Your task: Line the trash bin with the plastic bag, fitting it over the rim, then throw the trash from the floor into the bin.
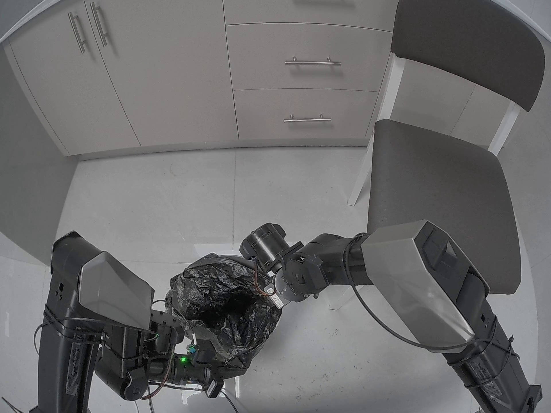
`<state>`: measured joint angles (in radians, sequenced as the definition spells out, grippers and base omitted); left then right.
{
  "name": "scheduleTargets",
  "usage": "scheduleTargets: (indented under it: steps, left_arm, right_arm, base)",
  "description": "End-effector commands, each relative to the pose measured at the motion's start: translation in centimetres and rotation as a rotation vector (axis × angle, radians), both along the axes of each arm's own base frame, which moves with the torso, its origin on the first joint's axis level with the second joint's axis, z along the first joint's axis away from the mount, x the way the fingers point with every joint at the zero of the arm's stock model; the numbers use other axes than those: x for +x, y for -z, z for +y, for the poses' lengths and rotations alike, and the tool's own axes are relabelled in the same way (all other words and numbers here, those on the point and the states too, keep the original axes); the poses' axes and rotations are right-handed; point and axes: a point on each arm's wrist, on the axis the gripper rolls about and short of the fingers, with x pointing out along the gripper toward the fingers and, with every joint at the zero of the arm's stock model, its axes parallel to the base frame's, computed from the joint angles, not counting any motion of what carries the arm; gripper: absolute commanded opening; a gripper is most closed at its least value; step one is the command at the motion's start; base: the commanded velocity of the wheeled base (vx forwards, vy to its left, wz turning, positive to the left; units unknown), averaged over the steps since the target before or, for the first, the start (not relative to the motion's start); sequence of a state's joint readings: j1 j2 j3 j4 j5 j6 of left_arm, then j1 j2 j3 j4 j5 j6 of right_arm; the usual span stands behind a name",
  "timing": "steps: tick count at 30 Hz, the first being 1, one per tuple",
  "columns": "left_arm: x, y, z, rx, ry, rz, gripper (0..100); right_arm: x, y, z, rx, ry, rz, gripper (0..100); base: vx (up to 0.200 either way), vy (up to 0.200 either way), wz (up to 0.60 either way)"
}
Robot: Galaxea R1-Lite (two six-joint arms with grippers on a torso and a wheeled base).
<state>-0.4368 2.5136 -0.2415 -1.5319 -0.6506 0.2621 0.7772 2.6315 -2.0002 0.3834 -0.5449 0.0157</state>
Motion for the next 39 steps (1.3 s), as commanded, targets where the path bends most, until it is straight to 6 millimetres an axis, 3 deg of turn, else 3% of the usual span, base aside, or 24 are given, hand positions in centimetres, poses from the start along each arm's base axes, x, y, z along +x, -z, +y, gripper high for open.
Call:
scheduleTargets:
  steps: [1,11,17,18,32,39]
  left_arm:
    - [-0.1,0.2,-0.6,0.049,-0.032,-0.027,0]
    - [-0.2,-1.3,-0.7,0.067,-0.084,-0.074,0]
    - [-0.4,-1.2,-0.7,0.071,-0.081,-0.062,0]
    - [-0.4,-1.2,-0.8,0.070,-0.076,-0.062,100]
    - [-0.6,-0.6,-1.4,0.078,-0.052,-0.055,100]
    - [0.4,-1.2,-0.2,0.064,-0.113,-0.075,100]
  right_arm:
    - [0.3,-0.1,-0.4,0.000,0.009,-0.001,100]
    - [0.3,-0.9,-0.4,0.012,0.010,-0.012,100]
    - [0.2,-1.2,-0.4,0.018,0.010,-0.017,100]
    - [0.3,-1.1,-0.4,0.019,0.011,-0.015,100]
    - [0.3,-0.6,-0.4,0.014,0.015,-0.009,100]
    - [1.2,-0.2,-0.7,0.039,0.032,-0.038,100]
  base:
    - [0.000,0.000,0.00]
    - [0.000,0.000,0.00]
    - [0.000,0.000,0.00]
    - [0.000,0.000,0.00]
    - [0.000,0.000,0.00]
    - [0.000,0.000,0.00]
